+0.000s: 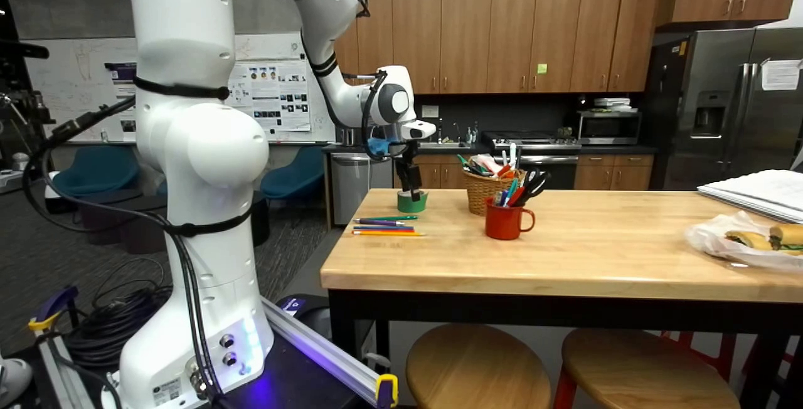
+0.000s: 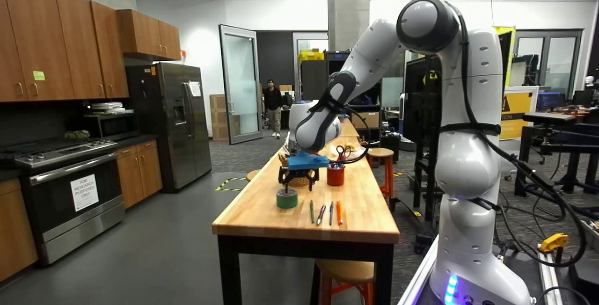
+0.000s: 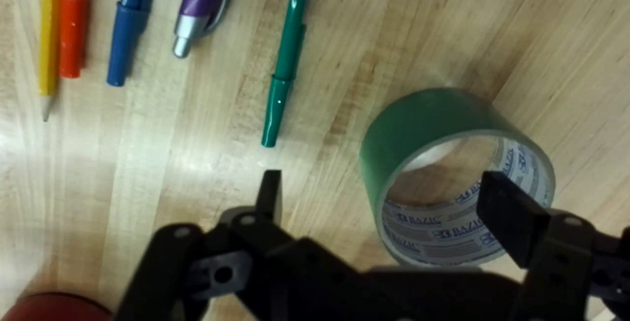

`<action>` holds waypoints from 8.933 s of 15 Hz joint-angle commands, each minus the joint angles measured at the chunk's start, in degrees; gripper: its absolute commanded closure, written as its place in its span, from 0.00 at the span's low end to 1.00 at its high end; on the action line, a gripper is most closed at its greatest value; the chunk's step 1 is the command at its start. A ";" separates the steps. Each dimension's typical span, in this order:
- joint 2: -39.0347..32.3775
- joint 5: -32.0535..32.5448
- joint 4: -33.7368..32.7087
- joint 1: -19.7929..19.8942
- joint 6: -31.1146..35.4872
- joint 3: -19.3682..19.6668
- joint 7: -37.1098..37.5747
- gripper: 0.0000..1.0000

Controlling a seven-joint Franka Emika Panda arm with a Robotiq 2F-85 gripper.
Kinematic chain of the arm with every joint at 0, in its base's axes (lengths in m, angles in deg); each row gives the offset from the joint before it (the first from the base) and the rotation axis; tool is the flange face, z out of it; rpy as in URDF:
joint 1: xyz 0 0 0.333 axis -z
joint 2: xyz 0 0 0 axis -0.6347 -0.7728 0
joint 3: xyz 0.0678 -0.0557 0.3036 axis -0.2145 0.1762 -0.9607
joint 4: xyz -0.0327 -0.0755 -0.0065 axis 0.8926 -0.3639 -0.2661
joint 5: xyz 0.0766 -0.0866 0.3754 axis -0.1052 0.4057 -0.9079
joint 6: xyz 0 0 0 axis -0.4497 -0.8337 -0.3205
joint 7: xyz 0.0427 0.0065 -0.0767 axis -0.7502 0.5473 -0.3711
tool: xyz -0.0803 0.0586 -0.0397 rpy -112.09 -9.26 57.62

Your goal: Place the green masking tape upright.

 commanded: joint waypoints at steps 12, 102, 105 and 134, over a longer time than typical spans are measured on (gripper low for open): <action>-2.30 -2.39 -2.91 -4.82 -1.48 3.92 0.15 0.84; -5.76 54.60 -9.31 -12.33 -28.76 -8.93 25.98 0.00; -3.30 46.83 -9.63 -11.03 -22.77 -7.65 23.96 0.00; 19.40 0.92 2.92 -3.07 -27.69 0.52 -25.88 1.00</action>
